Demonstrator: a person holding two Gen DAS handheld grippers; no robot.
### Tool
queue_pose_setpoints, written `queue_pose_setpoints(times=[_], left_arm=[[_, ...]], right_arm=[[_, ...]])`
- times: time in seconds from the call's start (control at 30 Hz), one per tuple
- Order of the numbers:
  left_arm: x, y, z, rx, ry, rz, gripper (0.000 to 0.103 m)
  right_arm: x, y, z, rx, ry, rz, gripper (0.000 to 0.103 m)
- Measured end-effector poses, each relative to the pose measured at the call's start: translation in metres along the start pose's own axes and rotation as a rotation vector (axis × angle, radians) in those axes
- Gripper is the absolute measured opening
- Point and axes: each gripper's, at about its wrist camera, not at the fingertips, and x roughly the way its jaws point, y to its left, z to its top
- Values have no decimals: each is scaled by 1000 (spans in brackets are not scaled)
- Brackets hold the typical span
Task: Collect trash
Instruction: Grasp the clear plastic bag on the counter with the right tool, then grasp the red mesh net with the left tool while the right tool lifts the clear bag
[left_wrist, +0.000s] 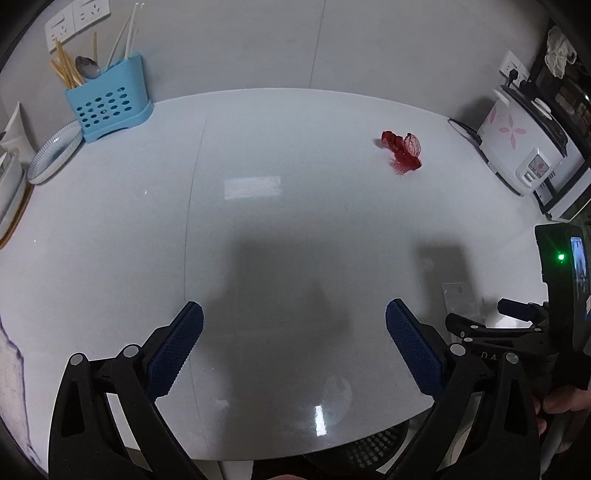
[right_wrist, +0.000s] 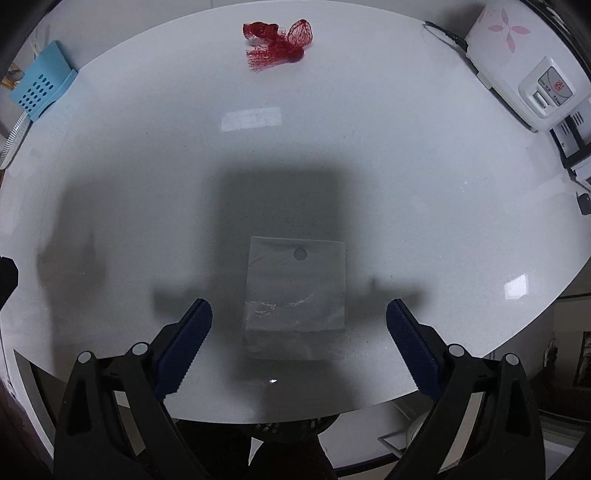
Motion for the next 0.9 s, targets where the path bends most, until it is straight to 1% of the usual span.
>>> queue_pose_setpoints(times=[0.07, 0.17, 0.27, 0.33, 0.57, 0.63, 0.77, 0.9], left_arm=[[5, 2, 7, 2, 6, -10, 97], [10, 3, 14, 5, 12, -15, 97], [11, 3, 19, 11, 11, -14, 97], [11, 3, 21, 7, 10, -14, 97], [9, 1, 22, 2, 11, 0, 97], [9, 1, 23, 2, 11, 2, 97], [10, -2, 25, 1, 17, 7, 97], [10, -6, 28, 5, 17, 8, 97]], right_arm=[[4, 0, 2, 15, 22, -19, 89], [14, -1, 4, 40, 76, -24, 78], [14, -4, 3, 59, 83, 6, 73], [12, -2, 3, 48, 81, 36, 57], [8, 1, 2, 20, 73, 44, 53], [4, -1, 3, 21, 63, 50, 47], [0, -8, 4, 40, 54, 68, 42], [-6, -12, 4, 46, 40, 78, 34]])
